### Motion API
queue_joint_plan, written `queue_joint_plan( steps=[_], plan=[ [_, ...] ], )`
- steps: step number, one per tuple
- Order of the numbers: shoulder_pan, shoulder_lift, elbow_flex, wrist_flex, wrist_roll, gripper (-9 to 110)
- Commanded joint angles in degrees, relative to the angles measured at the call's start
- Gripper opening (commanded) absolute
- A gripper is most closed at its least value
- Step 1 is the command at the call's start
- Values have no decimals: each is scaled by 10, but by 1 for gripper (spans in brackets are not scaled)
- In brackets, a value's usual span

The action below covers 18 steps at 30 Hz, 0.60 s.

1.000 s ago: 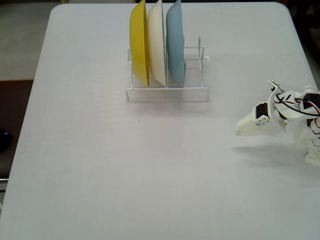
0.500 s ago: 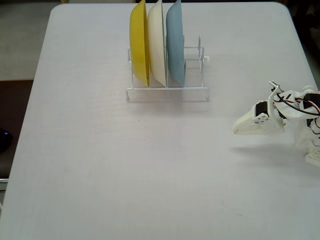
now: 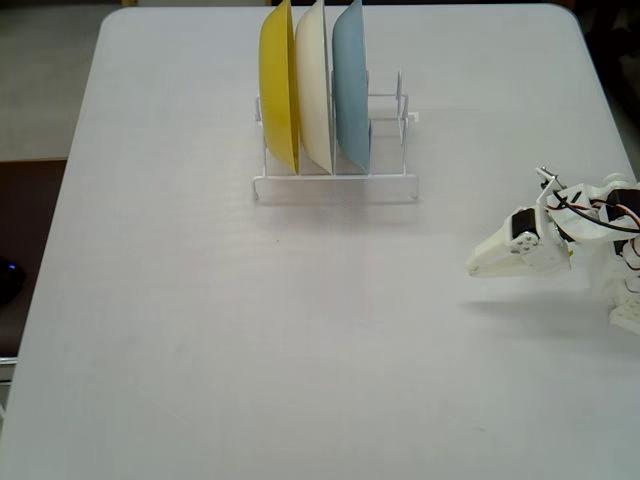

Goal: Please take one of the plates.

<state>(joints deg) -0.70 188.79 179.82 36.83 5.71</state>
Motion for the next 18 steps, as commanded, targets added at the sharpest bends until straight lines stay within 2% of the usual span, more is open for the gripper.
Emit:
queue_joint_plan(
  steps=[1,18],
  plan=[
    [-4,8,-1,0,0,0],
    [-3,8,-1,1,3,0]
  ],
)
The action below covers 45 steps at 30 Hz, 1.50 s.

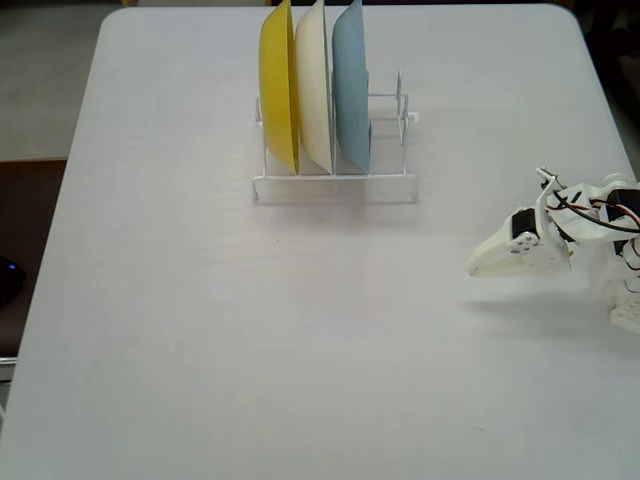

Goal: Please take one of the plates.

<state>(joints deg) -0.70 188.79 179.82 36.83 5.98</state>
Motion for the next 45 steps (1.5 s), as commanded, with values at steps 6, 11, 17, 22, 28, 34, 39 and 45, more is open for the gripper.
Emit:
queue_joint_plan(
  steps=[6,11,17,22,28,34,39,45],
  plan=[
    [-4,8,-1,0,-18,0],
    [-4,8,-1,0,-21,0],
    [-4,8,-1,1,-19,0],
    [-4,8,-1,1,-21,0],
    [-4,8,-1,1,-20,0],
    [-4,8,-1,1,-20,0],
    [-4,8,-1,1,-20,0],
    [-4,8,-1,1,-20,0]
  ],
)
